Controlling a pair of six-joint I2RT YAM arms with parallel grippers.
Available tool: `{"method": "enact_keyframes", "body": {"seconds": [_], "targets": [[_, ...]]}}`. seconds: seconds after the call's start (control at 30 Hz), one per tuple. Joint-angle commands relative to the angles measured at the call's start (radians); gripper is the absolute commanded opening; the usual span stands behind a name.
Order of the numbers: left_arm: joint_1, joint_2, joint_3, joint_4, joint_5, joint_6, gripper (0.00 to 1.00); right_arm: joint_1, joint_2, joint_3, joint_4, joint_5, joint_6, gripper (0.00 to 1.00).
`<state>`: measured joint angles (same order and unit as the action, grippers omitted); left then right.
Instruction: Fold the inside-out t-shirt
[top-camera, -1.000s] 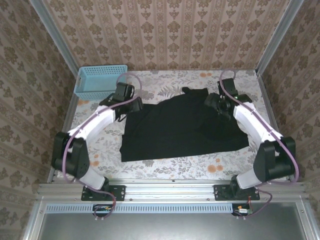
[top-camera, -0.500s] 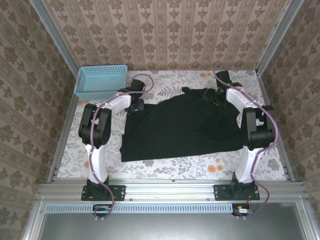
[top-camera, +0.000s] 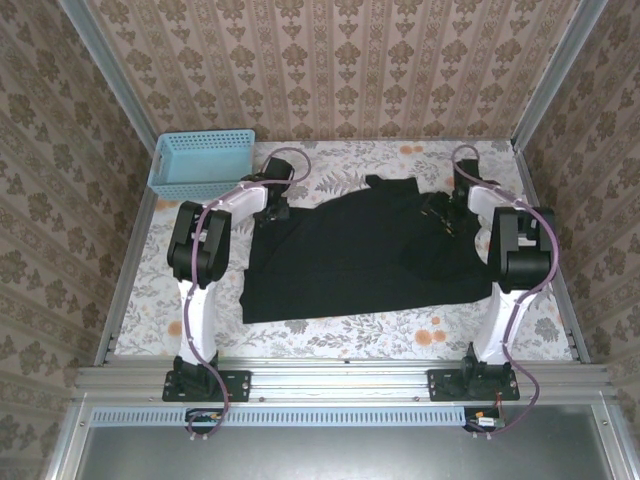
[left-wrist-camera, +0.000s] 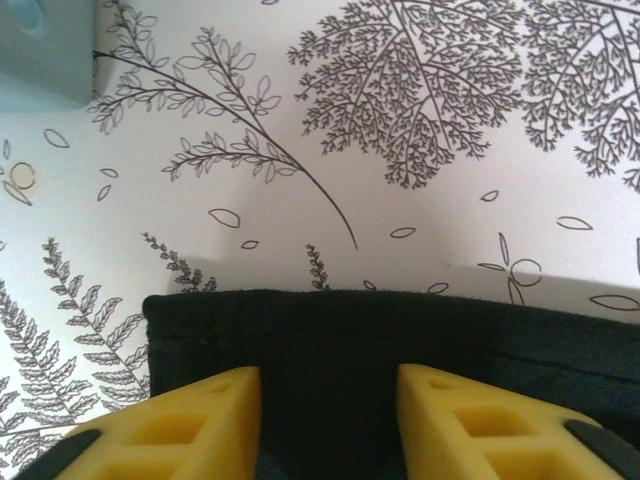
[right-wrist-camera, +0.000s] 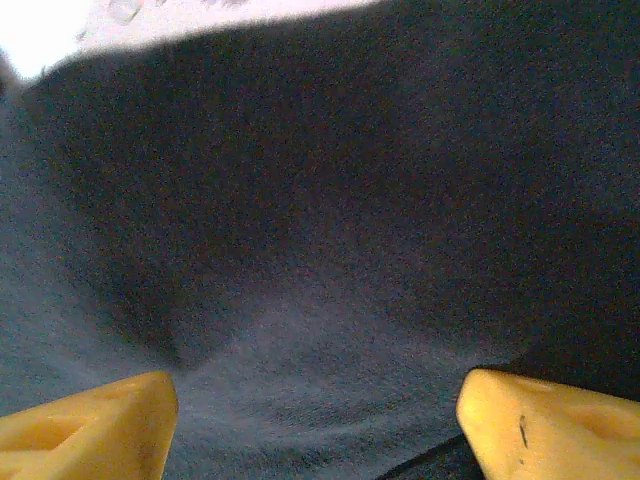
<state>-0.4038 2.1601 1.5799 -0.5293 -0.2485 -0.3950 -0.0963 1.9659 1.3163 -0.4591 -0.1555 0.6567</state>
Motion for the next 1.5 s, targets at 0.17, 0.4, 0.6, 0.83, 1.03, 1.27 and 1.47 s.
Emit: {"method": "enact_keyframes", "body": {"seconds": [0.17,0.4,0.6,0.83,1.03,1.27,1.47], "targets": [[0.013,-0.002,-0.040,-0.002,0.046,0.000,0.23,-0.031,-0.154,-0.199,-0.006,0.064,0.119,0.81],[0.015,-0.075,-0.094,0.029,0.079,-0.002,0.18,-0.018,-0.263,-0.189,-0.043,0.142,0.067,0.80],[0.016,-0.130,-0.122,0.043,0.083,-0.006,0.18,0.064,-0.169,0.075,-0.124,0.196,-0.101,0.79],[0.027,-0.137,-0.097,0.024,0.088,0.005,0.32,0.083,0.124,0.433,-0.257,0.156,-0.154,0.73],[0.037,-0.119,-0.057,0.003,0.085,0.022,0.42,0.096,0.294,0.625,-0.333,0.153,-0.174,0.70],[0.044,-0.082,-0.024,-0.017,0.084,0.028,0.45,0.122,0.512,0.912,-0.519,0.189,-0.224,0.66],[0.046,-0.066,-0.008,-0.024,0.088,0.029,0.48,0.130,0.608,1.027,-0.602,0.221,-0.217,0.58]]}}
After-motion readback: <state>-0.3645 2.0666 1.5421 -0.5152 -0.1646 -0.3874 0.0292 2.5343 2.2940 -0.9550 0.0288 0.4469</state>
